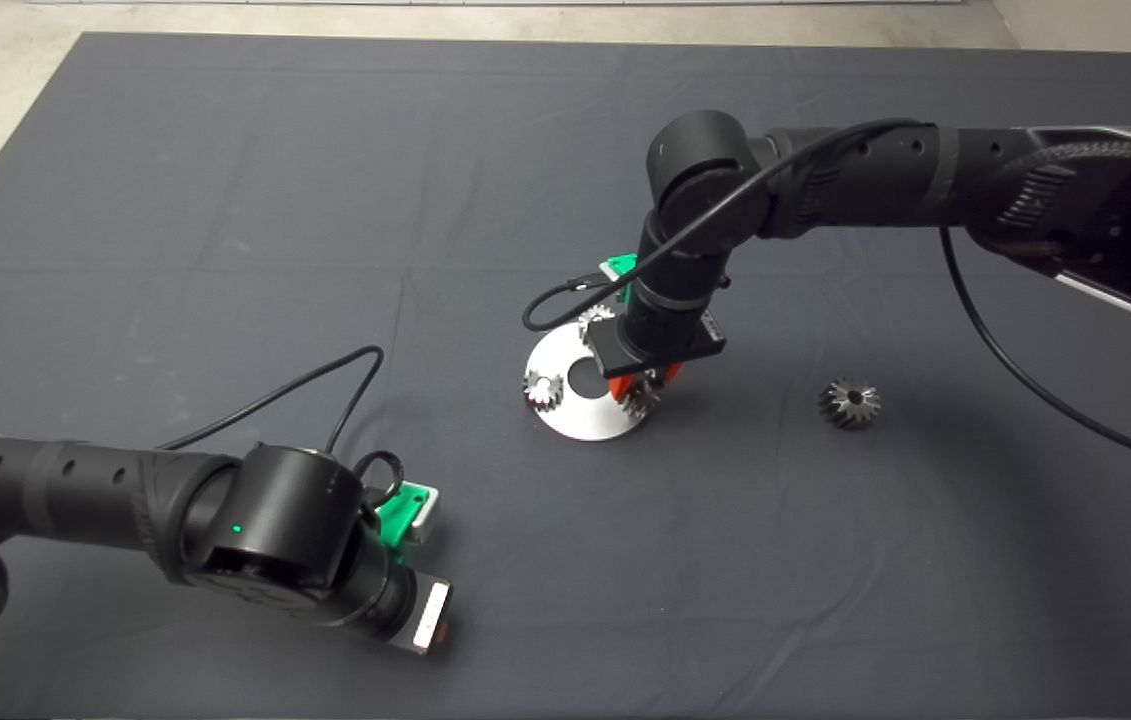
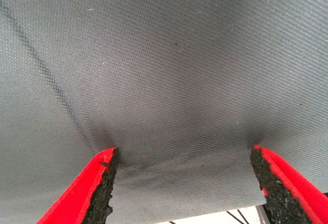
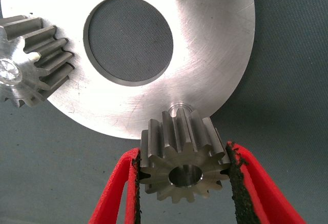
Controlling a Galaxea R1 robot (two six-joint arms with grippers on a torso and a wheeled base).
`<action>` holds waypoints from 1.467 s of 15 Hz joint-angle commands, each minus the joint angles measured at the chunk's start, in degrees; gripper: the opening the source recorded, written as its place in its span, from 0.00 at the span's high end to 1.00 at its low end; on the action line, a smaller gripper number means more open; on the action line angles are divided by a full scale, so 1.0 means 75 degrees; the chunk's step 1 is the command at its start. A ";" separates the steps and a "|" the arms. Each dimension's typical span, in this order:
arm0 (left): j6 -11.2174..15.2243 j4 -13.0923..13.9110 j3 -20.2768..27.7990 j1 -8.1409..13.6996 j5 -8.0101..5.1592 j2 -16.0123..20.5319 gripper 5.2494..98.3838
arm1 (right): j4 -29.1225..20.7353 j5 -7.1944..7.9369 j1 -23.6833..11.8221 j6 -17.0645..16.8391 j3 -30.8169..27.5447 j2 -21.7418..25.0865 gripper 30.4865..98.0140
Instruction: Remove an incorrectly installed larger gear and replace it with the correct smaller gear
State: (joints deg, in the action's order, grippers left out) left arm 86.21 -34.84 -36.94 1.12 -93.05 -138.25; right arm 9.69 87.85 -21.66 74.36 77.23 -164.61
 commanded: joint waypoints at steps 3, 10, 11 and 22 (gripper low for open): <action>-0.0093 -0.0909 -0.0382 -0.0465 0.0430 -0.0065 0.37 | 0.0231 0.0791 -0.0042 -0.0036 -0.0010 -0.0067 0.95; -0.0104 -0.0991 -0.0452 -0.0489 0.0501 -0.0089 0.37 | 0.0243 0.0779 0.0076 -0.0036 0.0025 -0.0102 0.95; -0.0104 -0.0991 -0.0452 -0.0489 0.0533 -0.0089 0.37 | 0.0243 0.0779 0.0099 -0.0036 0.0025 -0.0114 0.95; -0.0104 -0.0998 -0.0522 -0.0489 0.0594 -0.0194 0.37 | 0.0348 0.0784 0.0251 -0.0053 0.0107 -0.0235 0.95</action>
State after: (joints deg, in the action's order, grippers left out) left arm 86.30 -35.88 -37.38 0.49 -93.71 -138.89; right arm 11.43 88.53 -20.14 74.31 77.97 -165.35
